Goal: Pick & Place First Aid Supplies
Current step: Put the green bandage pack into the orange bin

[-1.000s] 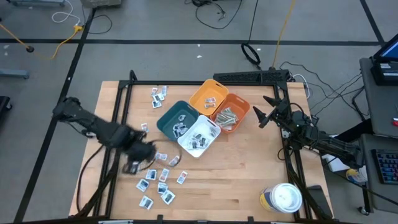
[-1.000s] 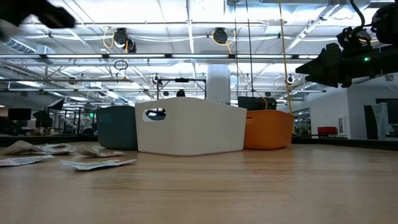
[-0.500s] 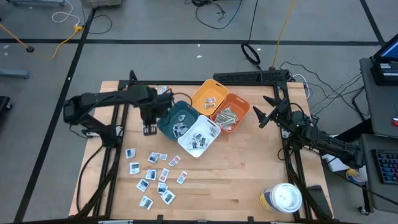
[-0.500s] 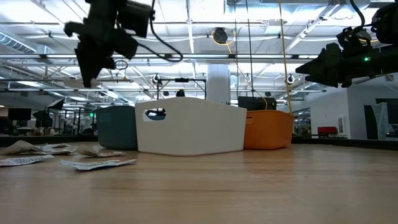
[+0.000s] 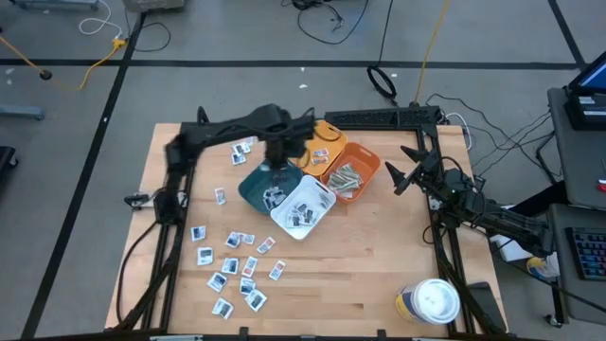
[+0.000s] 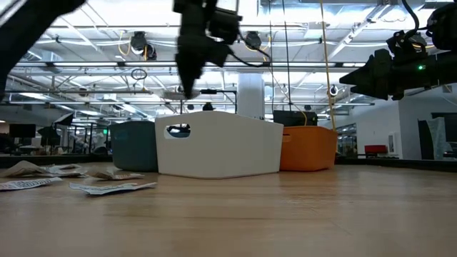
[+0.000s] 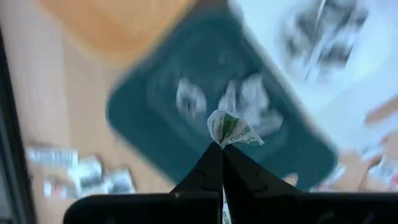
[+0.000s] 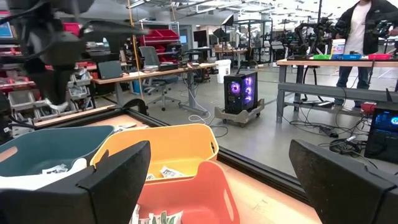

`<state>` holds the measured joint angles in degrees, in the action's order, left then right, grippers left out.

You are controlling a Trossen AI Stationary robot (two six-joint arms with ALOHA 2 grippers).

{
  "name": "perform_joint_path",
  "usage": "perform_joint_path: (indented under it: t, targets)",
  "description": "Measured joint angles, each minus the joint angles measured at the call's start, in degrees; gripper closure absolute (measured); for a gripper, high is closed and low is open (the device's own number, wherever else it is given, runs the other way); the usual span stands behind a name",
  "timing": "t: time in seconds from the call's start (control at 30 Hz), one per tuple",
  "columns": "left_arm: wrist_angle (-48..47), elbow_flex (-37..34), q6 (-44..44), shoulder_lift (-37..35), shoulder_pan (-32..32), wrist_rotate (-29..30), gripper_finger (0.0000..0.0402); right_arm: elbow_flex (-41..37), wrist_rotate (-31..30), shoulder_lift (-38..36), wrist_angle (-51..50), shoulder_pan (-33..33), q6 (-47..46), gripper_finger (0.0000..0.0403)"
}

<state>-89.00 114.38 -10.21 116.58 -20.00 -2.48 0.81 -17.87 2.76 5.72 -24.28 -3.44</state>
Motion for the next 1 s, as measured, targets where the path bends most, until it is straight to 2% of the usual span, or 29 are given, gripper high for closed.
perform_joint_path:
  t: [0.17,0.3,0.7,1.0]
  targets:
    - [-0.6,14.5,0.3,9.8,0.8,-2.5,0.0401,0.0,0.0,0.0,0.0,0.0,0.0,0.0025]
    - [1.7,19.7,1.3,14.5,1.4,-4.5,0.0401,0.0,0.0,0.0,0.0,0.0,0.0,0.0025]
    - [25.1,19.7,3.3,17.0,3.8,-6.6,0.0401,0.0,0.0,0.0,0.0,0.0,0.0,0.0025]
    - [40.0,12.0,7.0,17.0,4.3,-8.1,0.0401,0.0,0.0,0.0,0.0,0.0,0.0,0.0025]
